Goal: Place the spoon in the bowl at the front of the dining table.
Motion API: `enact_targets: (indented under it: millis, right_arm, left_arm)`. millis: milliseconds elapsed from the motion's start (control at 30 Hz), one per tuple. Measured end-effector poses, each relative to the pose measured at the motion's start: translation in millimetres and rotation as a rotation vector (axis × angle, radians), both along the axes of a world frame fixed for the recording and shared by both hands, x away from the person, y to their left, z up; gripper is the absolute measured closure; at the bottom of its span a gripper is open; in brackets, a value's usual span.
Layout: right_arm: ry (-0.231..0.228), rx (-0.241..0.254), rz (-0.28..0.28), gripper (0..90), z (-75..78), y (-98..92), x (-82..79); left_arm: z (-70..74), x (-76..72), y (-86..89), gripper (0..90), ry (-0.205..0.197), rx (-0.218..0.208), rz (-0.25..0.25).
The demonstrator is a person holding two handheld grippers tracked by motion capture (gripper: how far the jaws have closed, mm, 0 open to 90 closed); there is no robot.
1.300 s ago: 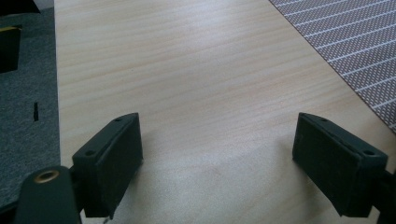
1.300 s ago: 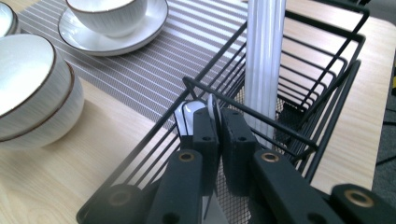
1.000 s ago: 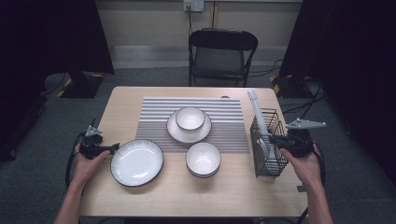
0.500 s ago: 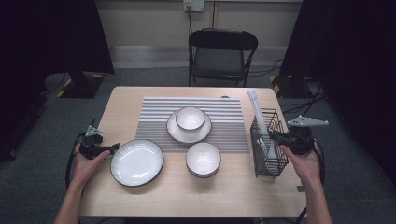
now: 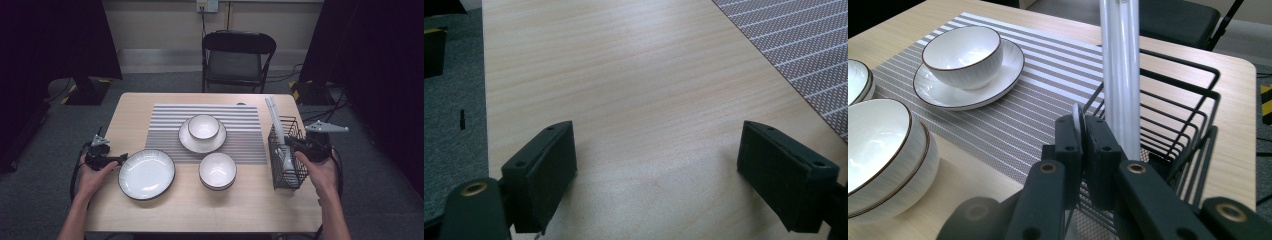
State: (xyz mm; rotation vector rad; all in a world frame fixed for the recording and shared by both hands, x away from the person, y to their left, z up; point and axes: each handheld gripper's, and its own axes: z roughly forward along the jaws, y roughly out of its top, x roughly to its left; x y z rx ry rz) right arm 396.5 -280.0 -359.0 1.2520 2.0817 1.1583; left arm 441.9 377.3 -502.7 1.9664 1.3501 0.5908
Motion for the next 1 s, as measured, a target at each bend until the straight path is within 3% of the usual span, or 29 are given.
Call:
enact_targets:
  millis: [133, 367, 1000]
  right_arm:
    - [0.01, -0.012, 0.004, 86.2, -2.1, 4.0, 1.3]
    - [-0.011, 0.008, -0.013, 86.3, -2.7, 3.2, -1.0]
    - [-0.059, 0.02, -0.013, 86.4, 15.4, 8.9, 0.1]
  left_arm:
    - [-0.1, 0.1, -0.1, 15.6, 0.0, -0.003, 0.0]
    - [-0.1, 0.0, -0.1, 15.6, 0.0, -0.002, 0.0]
    - [-0.1, 0.0, -0.1, 15.6, 0.0, -0.002, 0.0]
